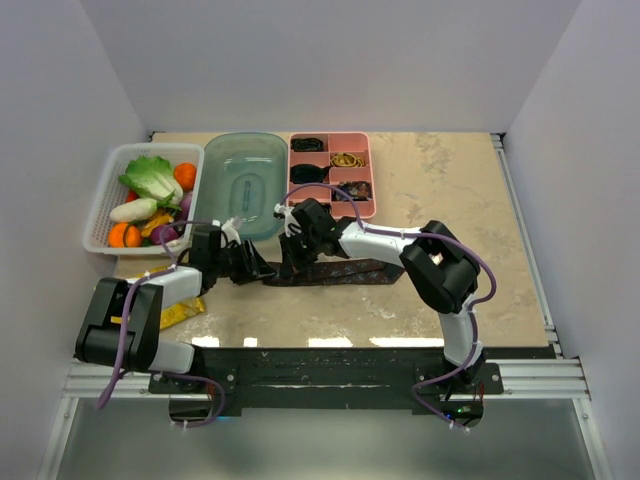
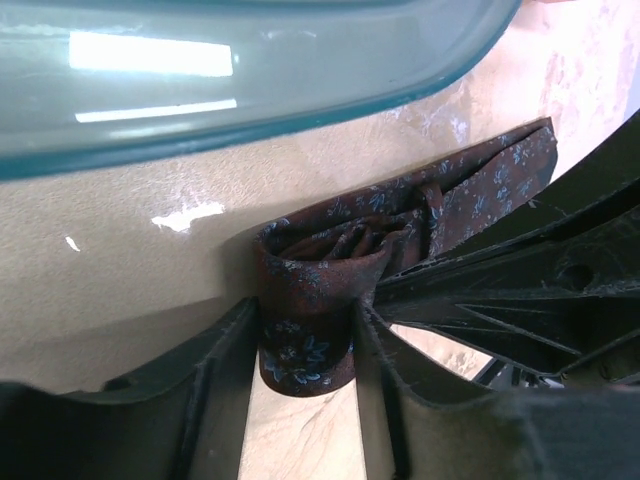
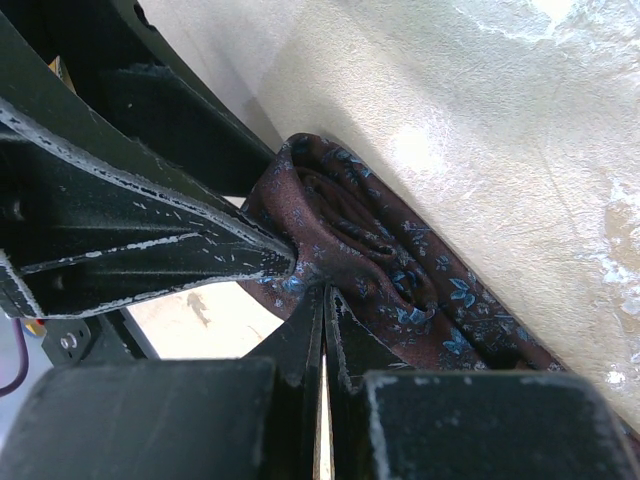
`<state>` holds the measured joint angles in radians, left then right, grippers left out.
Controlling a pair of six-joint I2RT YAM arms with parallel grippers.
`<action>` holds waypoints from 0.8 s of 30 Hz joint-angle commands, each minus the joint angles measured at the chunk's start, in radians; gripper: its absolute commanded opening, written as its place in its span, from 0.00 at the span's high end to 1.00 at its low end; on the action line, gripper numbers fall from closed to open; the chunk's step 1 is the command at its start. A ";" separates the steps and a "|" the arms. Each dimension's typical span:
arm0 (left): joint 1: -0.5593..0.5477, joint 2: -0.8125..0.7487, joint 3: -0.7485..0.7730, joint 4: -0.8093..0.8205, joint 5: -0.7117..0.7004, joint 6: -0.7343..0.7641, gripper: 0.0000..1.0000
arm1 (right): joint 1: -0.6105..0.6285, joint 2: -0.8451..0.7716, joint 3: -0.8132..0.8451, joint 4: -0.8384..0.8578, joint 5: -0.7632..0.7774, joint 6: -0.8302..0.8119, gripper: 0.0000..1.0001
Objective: Roll the ties
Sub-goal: Roll the tie at the center of the board.
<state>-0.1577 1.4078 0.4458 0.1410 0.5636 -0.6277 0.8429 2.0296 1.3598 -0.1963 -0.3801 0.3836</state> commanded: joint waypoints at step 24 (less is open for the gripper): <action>-0.091 -0.055 0.090 -0.197 -0.163 0.075 0.89 | -0.048 -0.026 -0.010 -0.058 0.040 -0.025 1.00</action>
<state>-0.2146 1.3838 0.4824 0.0772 0.4839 -0.6151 0.8165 2.0281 1.3647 -0.2169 -0.3931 0.3840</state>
